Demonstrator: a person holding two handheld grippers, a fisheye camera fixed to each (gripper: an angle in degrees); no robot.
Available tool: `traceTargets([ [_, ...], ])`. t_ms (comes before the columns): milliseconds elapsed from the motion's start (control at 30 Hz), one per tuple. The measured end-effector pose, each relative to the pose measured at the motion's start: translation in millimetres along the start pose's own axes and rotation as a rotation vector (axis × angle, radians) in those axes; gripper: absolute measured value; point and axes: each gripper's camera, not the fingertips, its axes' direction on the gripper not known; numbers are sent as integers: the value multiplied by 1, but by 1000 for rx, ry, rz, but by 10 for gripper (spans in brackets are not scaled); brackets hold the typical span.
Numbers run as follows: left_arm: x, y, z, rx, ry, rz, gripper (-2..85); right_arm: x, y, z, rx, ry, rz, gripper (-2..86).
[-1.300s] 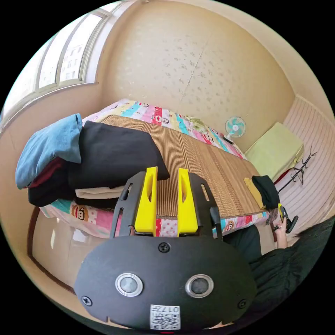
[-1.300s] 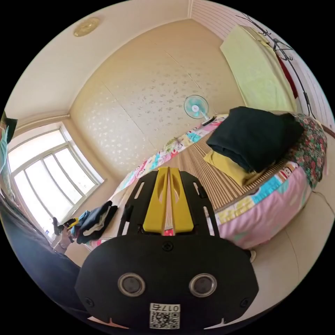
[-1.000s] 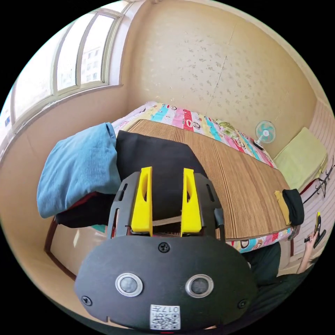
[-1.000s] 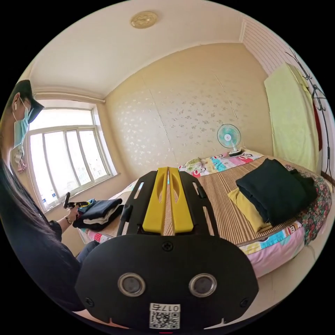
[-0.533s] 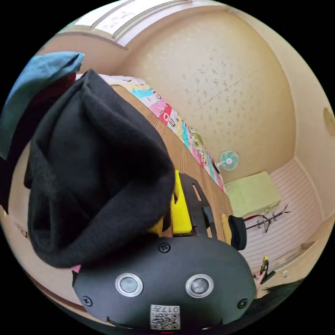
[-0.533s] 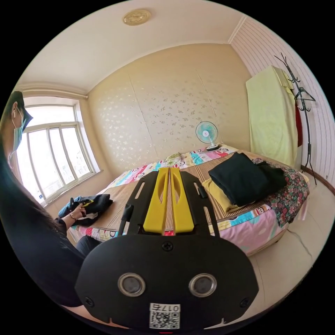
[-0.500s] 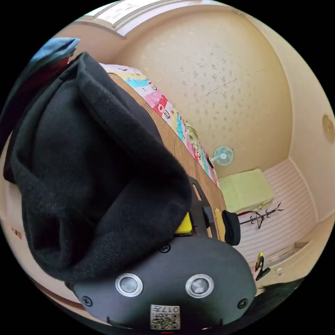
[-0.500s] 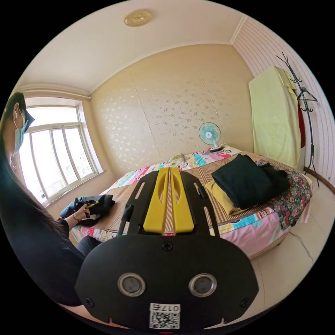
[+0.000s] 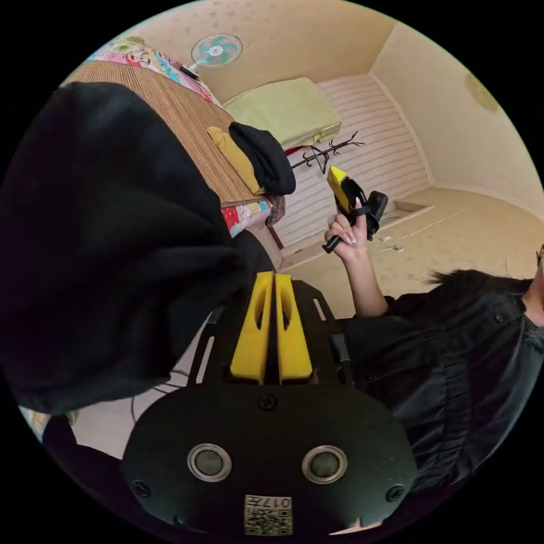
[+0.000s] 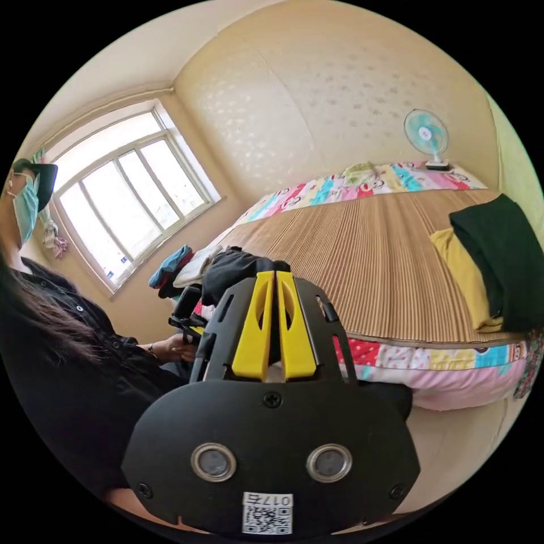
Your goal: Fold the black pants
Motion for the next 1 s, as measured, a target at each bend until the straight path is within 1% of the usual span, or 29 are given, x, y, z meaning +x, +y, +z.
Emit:
traceTargets([
  [67,11,16,-22,43,-59,-14,-9,0,-7,47,-94,-139,13,68],
  [100,19,25,-44,81,-110,-19,-9,-2,-11,60,-121,-176,10,77],
  [167,28,35,-84,156,-180,-39,-9,-21,-32,119,-233,-314,-31,114],
  [200,33,42,-113,214,-229,-58,-9,-29,-39,135,-268,-339,-47,122],
  [233,35,46,-126,241,-253,-69,-9,-50,-55,172,-350,-372,-97,138],
  [267,37,52,-151,286,-299,-85,-9,-77,-69,208,-427,-375,-168,153],
  [300,39,58,-173,325,-341,-105,-8,-92,-76,225,-460,-366,-211,161],
  [367,39,67,-201,392,-394,-156,-7,-160,-95,294,-541,-249,-376,181],
  [400,38,73,-214,435,-413,-196,-5,-176,-97,309,-545,-216,-410,184],
  [467,38,80,-227,494,-419,-238,2,-229,-98,374,-584,-98,-511,190],
  [500,37,83,-231,531,-419,-267,16,-239,-95,392,-609,-59,-526,189],
  [533,36,84,-233,547,-418,-283,27,-254,-85,430,-677,21,-555,188],
  [567,34,86,-235,576,-423,-330,57,-259,-69,465,-763,117,-577,180],
  [600,30,87,-237,600,-424,-388,94,-258,-60,479,-799,180,-584,177],
  [633,27,87,-238,608,-418,-411,109,-254,-47,493,-836,250,-594,161],
  [700,18,88,-247,658,-364,-475,150,-244,-45,480,-792,221,-511,132],
  [767,12,91,-257,726,-309,-489,158,-233,-55,436,-682,77,-424,73],
  [833,0,92,-266,791,-257,-511,160,-227,-66,399,-599,39,-389,49],
  [900,-25,81,-274,828,-213,-541,164,-223,-75,364,-537,33,-381,40],
  [1000,-54,47,-280,858,-129,-535,165,-219,-90,293,-390,51,-390,32],
])
